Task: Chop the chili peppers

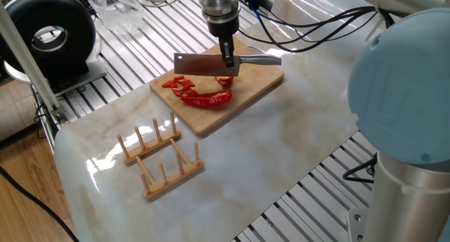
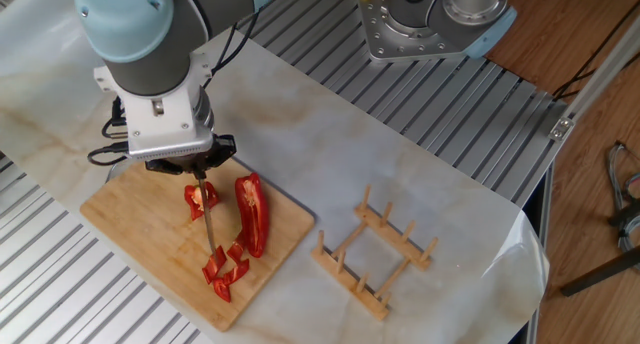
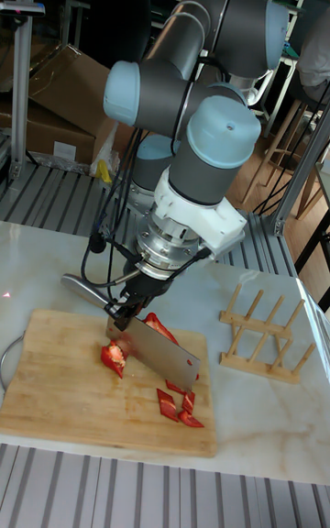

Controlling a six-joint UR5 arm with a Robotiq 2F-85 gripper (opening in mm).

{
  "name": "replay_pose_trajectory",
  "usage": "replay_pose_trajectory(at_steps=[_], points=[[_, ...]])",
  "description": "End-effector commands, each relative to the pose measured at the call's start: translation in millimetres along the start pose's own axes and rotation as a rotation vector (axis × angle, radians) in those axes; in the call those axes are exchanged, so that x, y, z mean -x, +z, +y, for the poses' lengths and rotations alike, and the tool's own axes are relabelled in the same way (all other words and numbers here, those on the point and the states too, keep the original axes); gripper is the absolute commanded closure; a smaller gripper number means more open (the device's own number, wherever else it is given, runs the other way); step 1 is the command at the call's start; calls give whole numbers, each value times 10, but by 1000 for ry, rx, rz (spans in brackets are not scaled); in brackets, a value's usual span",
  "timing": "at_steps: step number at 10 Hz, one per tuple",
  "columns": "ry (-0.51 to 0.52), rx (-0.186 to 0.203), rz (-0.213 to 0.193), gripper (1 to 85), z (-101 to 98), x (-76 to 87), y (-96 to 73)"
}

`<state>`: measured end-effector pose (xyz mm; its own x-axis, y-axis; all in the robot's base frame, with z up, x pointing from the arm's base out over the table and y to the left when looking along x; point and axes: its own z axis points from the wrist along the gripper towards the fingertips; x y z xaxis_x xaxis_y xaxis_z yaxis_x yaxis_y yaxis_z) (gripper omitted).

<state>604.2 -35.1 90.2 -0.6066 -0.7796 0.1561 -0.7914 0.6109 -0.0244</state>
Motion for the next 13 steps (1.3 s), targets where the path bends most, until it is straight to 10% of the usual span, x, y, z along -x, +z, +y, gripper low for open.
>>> replay_pose_trajectory(at_steps=[1,7,13], points=[[-3,4,-3,843,-6,11,-24],[-87,-51,4,843,-156,51,-54],[-108,-13,-6,843,-48,49,-47]])
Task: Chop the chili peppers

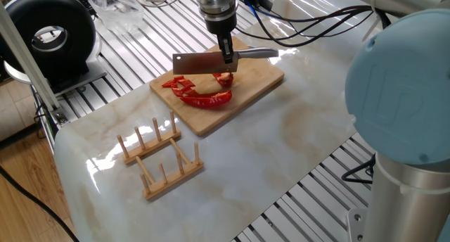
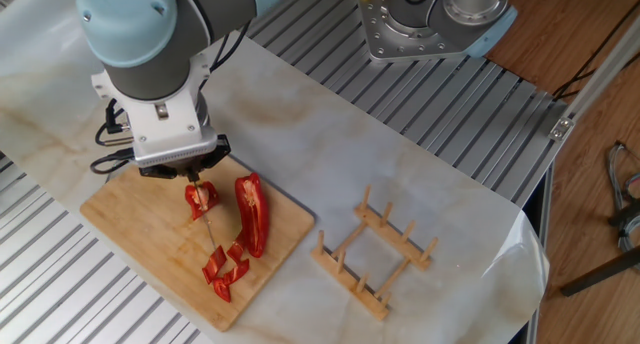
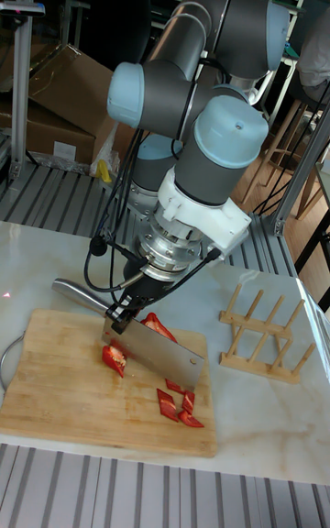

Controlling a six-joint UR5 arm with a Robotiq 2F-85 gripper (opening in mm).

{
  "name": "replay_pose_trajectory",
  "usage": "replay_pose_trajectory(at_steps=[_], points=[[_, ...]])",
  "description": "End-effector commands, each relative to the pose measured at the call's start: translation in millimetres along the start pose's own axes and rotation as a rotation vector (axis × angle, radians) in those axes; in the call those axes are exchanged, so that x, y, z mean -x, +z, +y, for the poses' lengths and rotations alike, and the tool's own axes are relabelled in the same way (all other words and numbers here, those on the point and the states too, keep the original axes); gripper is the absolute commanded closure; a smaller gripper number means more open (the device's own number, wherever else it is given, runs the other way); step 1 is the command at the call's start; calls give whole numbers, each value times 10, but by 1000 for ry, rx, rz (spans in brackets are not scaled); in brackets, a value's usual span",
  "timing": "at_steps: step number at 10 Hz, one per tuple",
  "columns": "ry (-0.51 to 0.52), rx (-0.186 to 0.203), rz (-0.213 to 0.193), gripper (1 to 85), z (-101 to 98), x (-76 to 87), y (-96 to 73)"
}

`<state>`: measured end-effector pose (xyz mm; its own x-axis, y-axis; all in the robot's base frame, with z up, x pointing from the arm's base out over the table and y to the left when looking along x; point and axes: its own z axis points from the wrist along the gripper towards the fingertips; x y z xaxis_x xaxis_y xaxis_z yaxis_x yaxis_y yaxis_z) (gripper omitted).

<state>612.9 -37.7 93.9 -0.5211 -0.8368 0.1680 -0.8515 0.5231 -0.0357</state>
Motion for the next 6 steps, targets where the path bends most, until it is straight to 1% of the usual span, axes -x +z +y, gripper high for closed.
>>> replay_pose_trajectory(at_steps=[1,6], points=[[-8,18,-15,843,45,24,-10],[-2,26,-7,843,83,-2,-42]])
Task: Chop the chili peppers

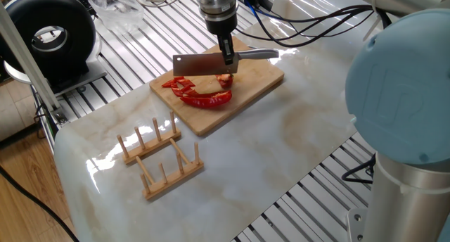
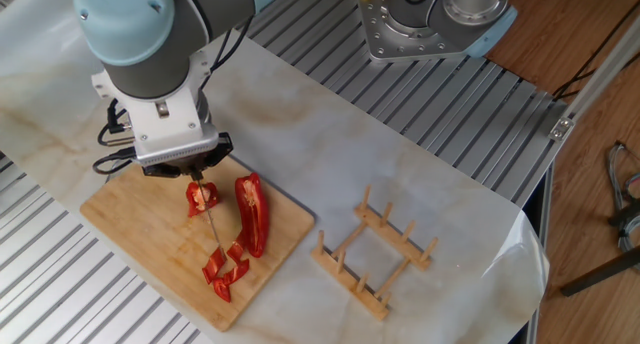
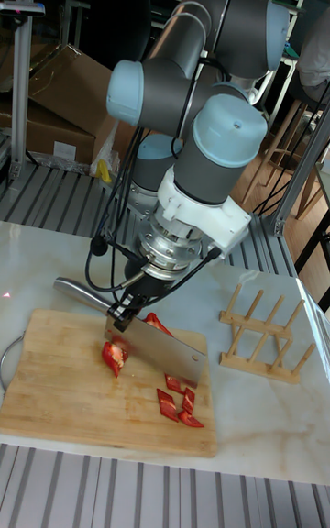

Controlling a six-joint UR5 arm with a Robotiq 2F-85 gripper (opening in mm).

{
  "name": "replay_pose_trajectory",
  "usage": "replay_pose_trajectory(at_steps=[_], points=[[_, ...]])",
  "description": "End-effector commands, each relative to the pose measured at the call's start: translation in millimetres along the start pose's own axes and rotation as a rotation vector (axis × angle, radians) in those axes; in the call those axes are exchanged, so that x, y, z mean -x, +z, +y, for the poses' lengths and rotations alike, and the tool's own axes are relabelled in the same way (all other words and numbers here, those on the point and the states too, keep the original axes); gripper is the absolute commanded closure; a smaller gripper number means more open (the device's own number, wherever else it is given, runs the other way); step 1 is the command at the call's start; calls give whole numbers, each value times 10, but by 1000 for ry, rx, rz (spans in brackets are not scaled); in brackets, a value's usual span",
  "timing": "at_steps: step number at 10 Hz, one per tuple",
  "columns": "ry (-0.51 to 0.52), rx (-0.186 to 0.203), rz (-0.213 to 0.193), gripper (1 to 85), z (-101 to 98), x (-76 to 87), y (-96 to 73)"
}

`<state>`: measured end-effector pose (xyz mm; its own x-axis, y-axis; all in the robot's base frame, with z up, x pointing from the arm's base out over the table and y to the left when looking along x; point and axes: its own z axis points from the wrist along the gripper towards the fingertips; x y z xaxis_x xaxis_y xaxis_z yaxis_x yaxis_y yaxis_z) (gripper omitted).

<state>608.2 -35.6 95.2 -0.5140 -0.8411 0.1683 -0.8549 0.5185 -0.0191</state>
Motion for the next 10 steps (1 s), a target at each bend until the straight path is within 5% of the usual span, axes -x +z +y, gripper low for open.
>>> replay_pose_trajectory(at_steps=[1,6,10], points=[[14,11,-7,843,35,7,-31],[97,43,-14,843,97,52,-38],[170,27,-11,843,44,51,-19]])
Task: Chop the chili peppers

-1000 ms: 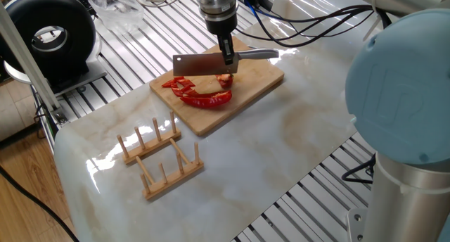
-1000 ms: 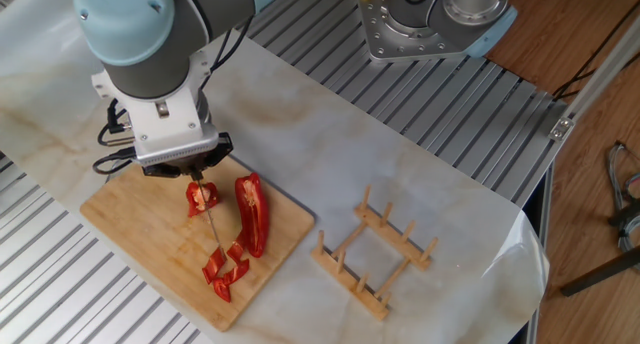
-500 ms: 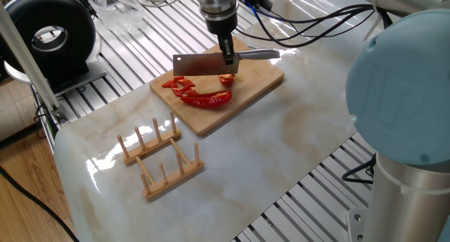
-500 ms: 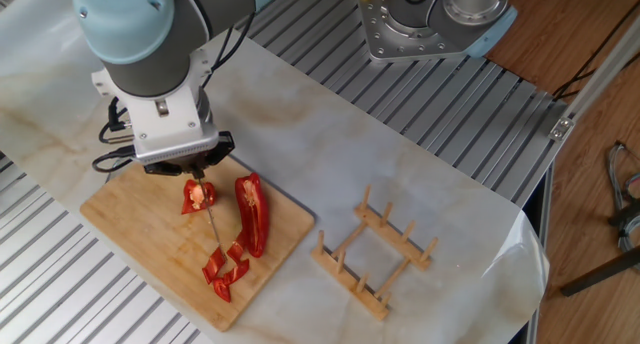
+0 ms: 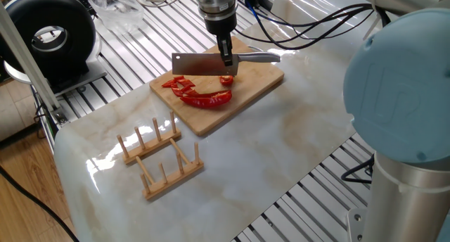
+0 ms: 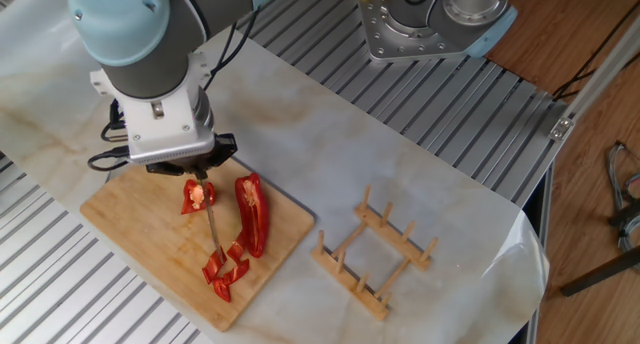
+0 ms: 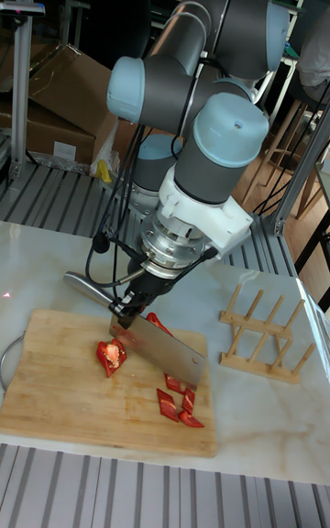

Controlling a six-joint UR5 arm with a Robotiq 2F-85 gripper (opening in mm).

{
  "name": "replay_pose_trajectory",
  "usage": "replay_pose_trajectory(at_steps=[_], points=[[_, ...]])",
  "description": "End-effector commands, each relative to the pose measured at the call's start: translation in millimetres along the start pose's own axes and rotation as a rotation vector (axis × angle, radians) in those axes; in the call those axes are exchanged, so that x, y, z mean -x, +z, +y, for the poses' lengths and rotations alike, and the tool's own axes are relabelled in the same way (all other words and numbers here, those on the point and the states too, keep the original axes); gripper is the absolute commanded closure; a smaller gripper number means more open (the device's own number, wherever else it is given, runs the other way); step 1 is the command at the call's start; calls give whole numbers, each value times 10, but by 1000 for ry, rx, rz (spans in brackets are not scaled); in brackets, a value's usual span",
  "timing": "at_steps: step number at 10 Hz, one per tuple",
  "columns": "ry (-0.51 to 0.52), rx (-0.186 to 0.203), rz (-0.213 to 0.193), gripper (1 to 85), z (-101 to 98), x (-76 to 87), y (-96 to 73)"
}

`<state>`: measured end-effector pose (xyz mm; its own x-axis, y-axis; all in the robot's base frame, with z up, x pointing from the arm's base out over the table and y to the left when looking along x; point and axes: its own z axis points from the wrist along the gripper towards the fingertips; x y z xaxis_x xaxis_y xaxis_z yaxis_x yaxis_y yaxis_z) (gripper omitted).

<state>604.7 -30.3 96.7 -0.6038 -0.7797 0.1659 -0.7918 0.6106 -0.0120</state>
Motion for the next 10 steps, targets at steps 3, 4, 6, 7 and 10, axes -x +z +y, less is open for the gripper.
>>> replay_pose_trajectory(at_steps=[3,4,6,7,10], points=[[73,-5,-17,843,-58,68,37],[65,-3,-17,843,-62,80,54],[64,-2,-16,843,-58,74,63],[65,-1,-15,843,-55,73,64],[71,-1,-18,843,-69,90,83]])
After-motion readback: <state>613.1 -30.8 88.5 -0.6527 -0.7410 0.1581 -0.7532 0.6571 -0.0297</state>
